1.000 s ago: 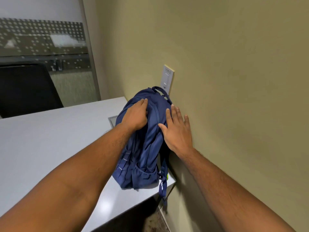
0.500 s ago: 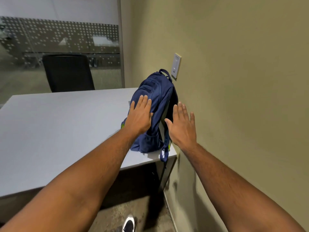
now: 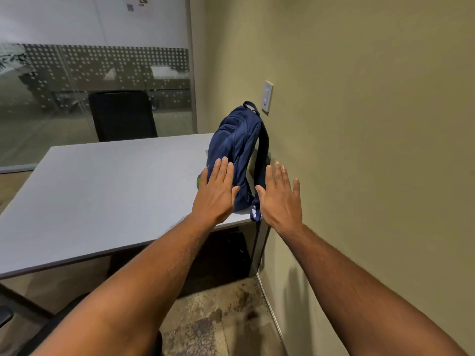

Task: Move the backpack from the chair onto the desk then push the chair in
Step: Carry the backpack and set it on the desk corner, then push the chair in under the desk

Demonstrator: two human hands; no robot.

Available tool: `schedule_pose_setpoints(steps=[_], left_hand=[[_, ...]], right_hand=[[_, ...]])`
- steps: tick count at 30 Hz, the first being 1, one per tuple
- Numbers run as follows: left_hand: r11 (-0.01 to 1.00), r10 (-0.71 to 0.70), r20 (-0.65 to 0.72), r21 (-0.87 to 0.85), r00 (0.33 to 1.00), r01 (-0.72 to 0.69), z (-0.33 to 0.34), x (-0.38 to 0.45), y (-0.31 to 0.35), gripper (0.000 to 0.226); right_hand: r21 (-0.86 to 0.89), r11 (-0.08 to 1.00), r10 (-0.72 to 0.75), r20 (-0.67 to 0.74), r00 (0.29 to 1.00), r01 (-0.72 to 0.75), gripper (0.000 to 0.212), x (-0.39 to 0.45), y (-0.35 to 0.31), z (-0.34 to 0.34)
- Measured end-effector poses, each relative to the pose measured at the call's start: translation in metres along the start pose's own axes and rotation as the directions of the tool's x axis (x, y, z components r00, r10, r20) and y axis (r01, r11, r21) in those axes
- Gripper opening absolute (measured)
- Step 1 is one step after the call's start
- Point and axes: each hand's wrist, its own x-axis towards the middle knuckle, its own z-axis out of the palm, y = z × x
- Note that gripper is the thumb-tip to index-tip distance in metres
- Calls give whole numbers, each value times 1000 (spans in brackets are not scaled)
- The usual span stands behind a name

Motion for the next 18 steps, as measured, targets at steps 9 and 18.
schedule_pose_setpoints(steps=[9, 18], left_hand=[[984, 156, 3, -91, 988, -155, -22, -75, 12, 64], [930, 348, 48, -145, 936, -338, -39, -179, 18, 64]], right_hand=[[-62, 991, 116, -20, 993, -117, 63, -99, -22, -28], [-96, 949, 301, -18, 954, -301, 64, -235, -65, -47]])
